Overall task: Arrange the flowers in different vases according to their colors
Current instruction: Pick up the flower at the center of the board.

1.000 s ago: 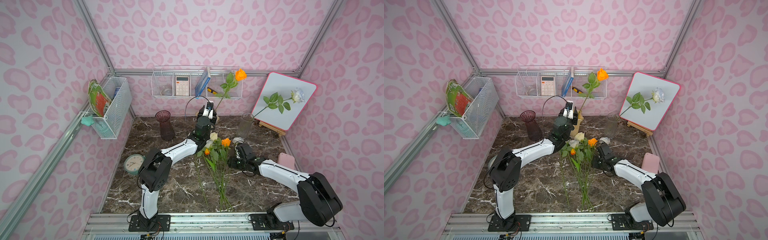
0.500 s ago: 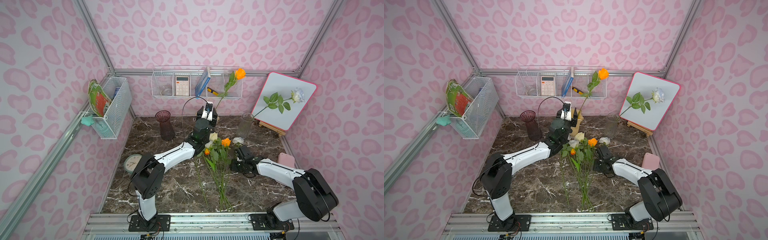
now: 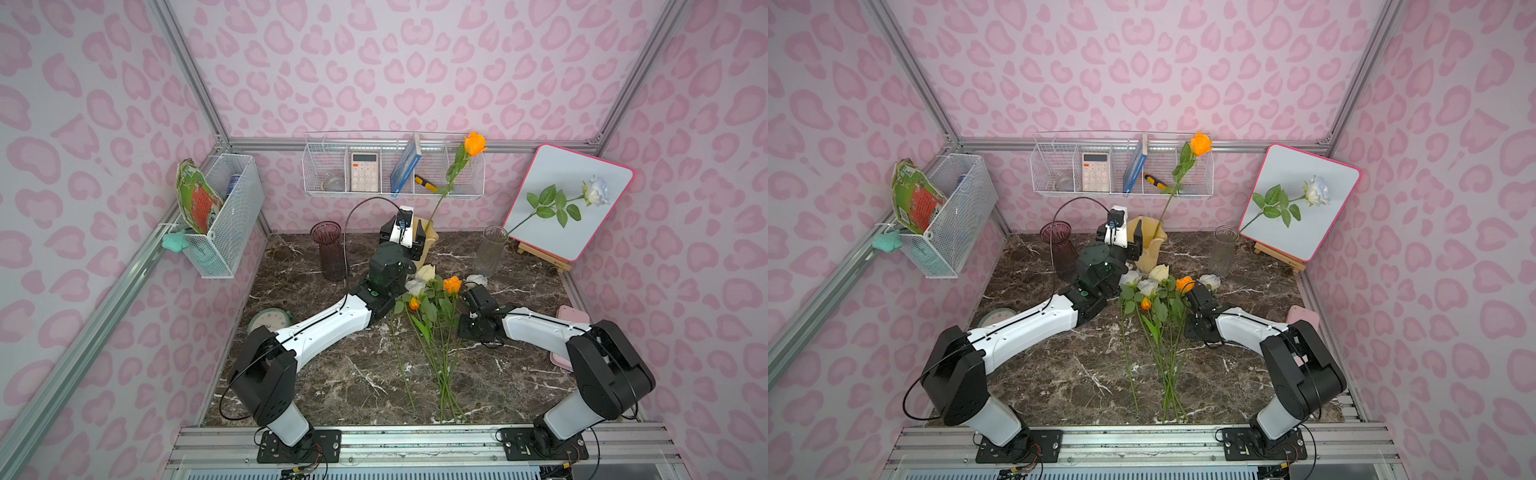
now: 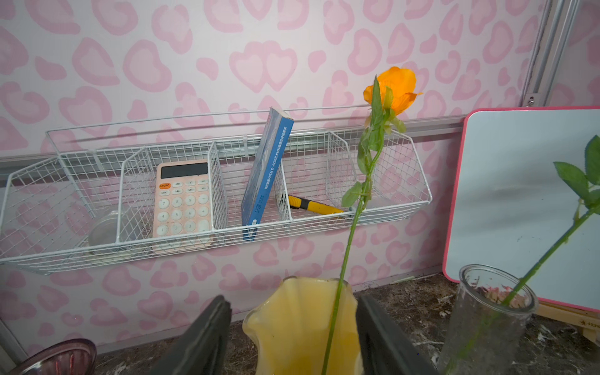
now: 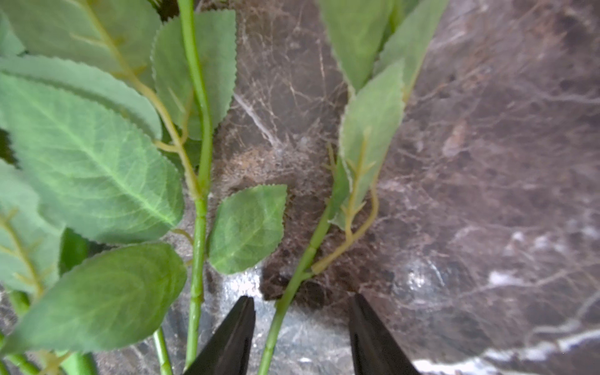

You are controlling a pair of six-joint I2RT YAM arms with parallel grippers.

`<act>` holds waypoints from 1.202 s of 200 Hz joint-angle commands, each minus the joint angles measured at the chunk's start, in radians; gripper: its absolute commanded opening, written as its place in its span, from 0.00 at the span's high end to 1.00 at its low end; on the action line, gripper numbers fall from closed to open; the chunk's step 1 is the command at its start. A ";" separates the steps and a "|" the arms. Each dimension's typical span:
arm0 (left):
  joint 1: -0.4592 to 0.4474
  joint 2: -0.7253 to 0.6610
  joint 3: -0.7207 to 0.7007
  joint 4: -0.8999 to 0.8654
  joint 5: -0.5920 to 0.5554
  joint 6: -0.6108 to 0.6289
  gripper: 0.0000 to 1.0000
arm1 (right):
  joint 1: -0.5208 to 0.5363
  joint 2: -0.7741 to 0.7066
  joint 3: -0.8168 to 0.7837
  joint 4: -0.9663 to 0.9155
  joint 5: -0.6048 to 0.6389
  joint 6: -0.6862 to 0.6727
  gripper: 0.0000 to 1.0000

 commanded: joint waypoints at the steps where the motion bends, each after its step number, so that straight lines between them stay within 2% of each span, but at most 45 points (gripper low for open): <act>1: -0.006 -0.041 -0.027 -0.037 0.014 -0.027 0.34 | -0.002 0.016 0.012 -0.034 0.023 -0.004 0.50; 23: -0.022 -0.093 -0.070 -0.047 0.000 -0.029 0.34 | 0.000 0.037 0.023 -0.036 0.030 0.000 0.51; 53: -0.040 -0.181 -0.124 -0.123 -0.009 -0.067 0.35 | 0.000 0.071 0.042 -0.053 0.047 -0.007 0.57; 84: -0.087 -0.280 -0.153 -0.296 -0.027 -0.125 0.36 | -0.003 0.092 0.059 -0.086 0.071 -0.011 0.76; 105: -0.120 -0.327 -0.144 -0.439 -0.056 -0.189 0.38 | -0.007 0.110 0.061 -0.097 0.074 -0.019 0.85; 122: -0.154 -0.363 -0.159 -0.498 -0.097 -0.209 0.38 | -0.007 0.121 0.059 -0.096 0.075 -0.021 0.89; 132: -0.169 -0.385 -0.175 -0.526 -0.100 -0.227 0.38 | -0.008 0.124 0.059 -0.098 0.077 -0.025 0.96; 184: -0.226 -0.453 -0.237 -0.678 -0.088 -0.346 0.39 | -0.018 0.059 0.051 -0.098 0.109 -0.021 0.99; 240: -0.304 -0.439 -0.240 -0.776 -0.075 -0.486 0.40 | -0.003 -0.161 0.040 -0.129 0.161 0.004 1.00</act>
